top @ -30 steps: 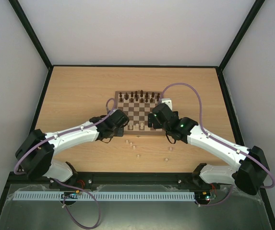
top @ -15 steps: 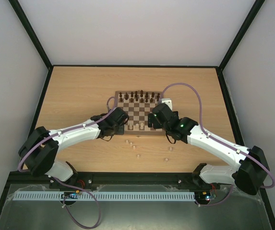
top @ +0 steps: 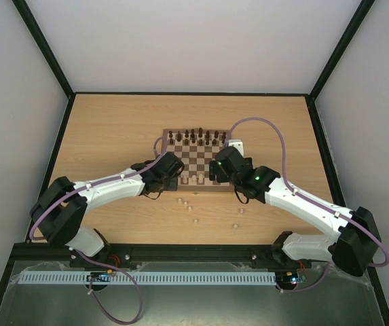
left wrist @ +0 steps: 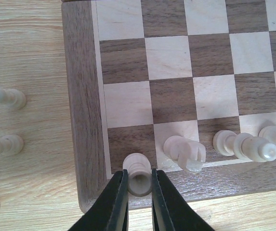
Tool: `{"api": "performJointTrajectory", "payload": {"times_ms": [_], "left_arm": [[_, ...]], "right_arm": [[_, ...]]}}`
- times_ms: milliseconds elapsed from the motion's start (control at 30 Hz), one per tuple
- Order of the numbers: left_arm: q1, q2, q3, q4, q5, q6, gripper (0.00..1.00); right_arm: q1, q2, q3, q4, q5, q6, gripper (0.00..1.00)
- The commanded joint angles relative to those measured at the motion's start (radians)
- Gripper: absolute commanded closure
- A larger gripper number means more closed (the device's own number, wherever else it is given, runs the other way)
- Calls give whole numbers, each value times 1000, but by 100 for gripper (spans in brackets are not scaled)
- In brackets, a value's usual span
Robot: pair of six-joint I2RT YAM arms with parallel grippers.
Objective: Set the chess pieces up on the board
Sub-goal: Place the chess piece on the chessboard.
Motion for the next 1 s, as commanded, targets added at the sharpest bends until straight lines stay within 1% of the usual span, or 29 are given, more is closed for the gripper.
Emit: {"api": "performJointTrajectory", "payload": {"times_ms": [0,100,700,800,967], "left_arm": [[6,7,19,-1,-9,8,87],[6,11,22,1,-14,8,86],[8,39,18,23,-33,12,86],[8,44,19,27,-32,13,81],[9,41,26,22,-34,13,66]], "right_arm": [[-4,-3,-7,-11,23,-3,1],[-3,-3,-8,-10,23,-3,1],[-4,-5,-9,-11,21,-3,2],[-3,-6,-9,-11,20,-3,1],[-3,-3,-8,-9,19,-3,1]]}}
